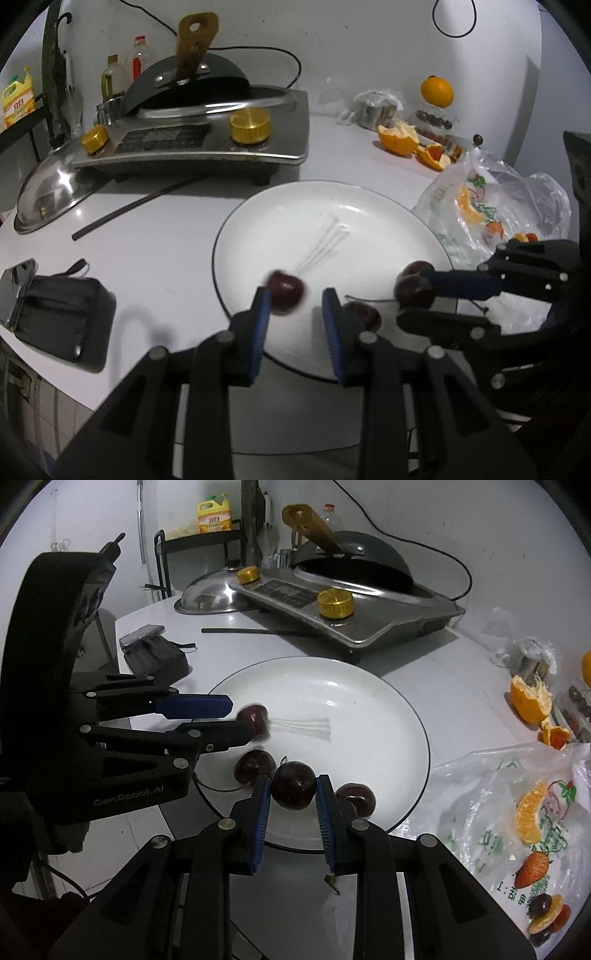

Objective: Organize fruits
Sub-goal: 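Open the left gripper over the plate while the right gripper releases its cherry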

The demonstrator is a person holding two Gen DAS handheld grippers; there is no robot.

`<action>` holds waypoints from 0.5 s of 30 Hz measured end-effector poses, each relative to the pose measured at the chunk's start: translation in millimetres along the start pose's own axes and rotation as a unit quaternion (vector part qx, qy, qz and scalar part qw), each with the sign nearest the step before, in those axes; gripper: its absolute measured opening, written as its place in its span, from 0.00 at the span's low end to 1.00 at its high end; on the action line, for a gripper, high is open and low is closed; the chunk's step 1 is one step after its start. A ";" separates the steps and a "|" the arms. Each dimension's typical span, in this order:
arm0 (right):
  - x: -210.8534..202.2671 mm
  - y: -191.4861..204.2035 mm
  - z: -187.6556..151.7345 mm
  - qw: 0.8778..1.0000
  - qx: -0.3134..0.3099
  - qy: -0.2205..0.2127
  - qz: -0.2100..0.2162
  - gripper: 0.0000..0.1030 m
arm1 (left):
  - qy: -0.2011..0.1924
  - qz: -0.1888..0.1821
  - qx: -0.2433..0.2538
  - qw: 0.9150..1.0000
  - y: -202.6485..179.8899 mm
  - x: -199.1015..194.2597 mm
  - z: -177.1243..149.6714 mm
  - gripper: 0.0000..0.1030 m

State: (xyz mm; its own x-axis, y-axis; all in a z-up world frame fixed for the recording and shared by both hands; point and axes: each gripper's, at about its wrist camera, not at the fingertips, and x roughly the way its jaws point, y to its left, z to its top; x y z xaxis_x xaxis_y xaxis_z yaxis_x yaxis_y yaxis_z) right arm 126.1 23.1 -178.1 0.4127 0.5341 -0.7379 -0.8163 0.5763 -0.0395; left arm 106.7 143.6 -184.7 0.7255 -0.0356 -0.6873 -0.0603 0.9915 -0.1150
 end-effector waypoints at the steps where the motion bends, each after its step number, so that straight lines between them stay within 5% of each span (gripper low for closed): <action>1: 1.2 -0.4 -0.2 1.000 0.002 0.001 0.001 0.26 | 0.000 0.000 0.000 1.000 0.2 0.0 -0.3 0.30; 9: 4.1 -0.8 -0.6 1.000 0.009 0.006 0.005 0.26 | -0.001 0.000 -0.001 1.000 1.0 -0.3 -0.7 0.30; 15: 1.6 -1.4 -1.4 1.000 0.012 0.004 0.003 0.27 | -0.006 0.003 -0.002 1.000 0.2 -4.5 -0.3 0.42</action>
State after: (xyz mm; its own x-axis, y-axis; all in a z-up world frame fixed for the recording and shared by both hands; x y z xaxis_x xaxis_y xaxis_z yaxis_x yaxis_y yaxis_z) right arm 127.3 22.2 -180.2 0.4036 0.5329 -0.7437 -0.8087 0.5880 -0.0175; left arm 103.2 143.9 -181.8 0.7334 -0.0289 -0.6792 -0.0670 0.9912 -0.1145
